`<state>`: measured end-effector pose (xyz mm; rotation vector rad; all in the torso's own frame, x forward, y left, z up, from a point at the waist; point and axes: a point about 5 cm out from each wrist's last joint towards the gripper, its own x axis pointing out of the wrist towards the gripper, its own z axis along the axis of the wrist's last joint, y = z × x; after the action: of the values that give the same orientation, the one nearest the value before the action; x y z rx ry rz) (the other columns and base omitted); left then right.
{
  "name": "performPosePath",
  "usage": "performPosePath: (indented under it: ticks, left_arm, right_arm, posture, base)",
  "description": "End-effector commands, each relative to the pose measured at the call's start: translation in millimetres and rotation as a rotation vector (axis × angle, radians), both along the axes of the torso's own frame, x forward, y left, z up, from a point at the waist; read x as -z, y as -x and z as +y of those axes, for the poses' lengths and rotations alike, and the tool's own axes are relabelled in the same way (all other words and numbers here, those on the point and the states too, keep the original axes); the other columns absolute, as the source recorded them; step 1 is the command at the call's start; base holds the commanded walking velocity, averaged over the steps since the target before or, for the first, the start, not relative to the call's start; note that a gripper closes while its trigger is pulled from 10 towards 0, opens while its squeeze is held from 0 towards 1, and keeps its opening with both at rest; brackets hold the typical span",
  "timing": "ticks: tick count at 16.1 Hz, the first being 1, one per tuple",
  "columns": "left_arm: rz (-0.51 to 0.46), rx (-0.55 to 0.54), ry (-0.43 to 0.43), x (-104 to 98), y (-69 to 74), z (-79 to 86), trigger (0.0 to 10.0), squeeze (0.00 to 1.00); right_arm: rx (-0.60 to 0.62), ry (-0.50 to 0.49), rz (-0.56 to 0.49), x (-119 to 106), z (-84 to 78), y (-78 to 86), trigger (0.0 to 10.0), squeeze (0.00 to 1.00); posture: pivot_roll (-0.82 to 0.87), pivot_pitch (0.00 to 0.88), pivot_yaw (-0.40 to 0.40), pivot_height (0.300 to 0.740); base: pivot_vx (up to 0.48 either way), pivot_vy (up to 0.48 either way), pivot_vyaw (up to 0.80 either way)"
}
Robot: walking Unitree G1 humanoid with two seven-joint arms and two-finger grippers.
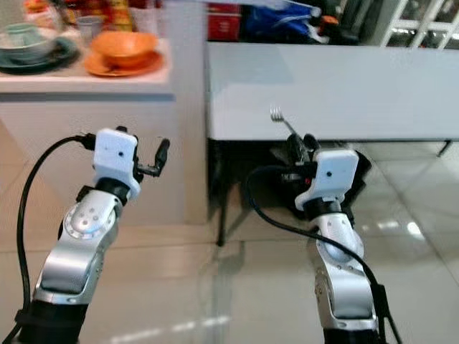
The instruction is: Setting the table
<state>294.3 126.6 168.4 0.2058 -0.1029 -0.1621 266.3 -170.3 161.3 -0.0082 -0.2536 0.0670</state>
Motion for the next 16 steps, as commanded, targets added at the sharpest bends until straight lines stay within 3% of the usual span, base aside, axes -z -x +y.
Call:
performPosePath:
  ticks: [1, 6, 11, 16]
  left_arm:
    - [-0.012, 0.021, 0.005, -3.3, -0.9, -4.9, 10.0, 0.00]
    - [-0.016, -0.012, 0.011, -2.1, -1.0, 1.3, 10.0, 0.00]
    - [-0.024, 0.022, 0.089, -8.0, -0.9, -3.1, 10.0, 0.00]
    - [-0.020, 0.044, 0.100, -7.6, -0.2, -6.7, 10.0, 0.00]
  right_arm:
    - [0.026, -0.021, -0.016, -3.5, -3.9, 0.2, 10.0, 0.00]
    - [0.003, -0.018, -0.020, -5.9, -0.3, -4.0, 10.0, 0.00]
    - [0.010, -0.052, 0.034, 0.9, -2.0, -4.6, 10.0, 0.00]
    - [0.035, -0.050, 0.033, -1.3, -8.2, -5.6, 10.0, 0.00]
  posture:
    - [0.00, 0.000, -0.004, 0.740]
    - [0.01, 0.000, -0.017, 0.740]
    - [0.02, 0.000, -0.032, 0.740]
    - [0.00, 0.000, -0.028, 0.740]
  base:
    - [0.000, -0.480, 0.00]
    - [0.000, -0.480, 0.00]
    - [0.000, 0.000, 0.00]
    - [0.454, 0.000, -0.80]
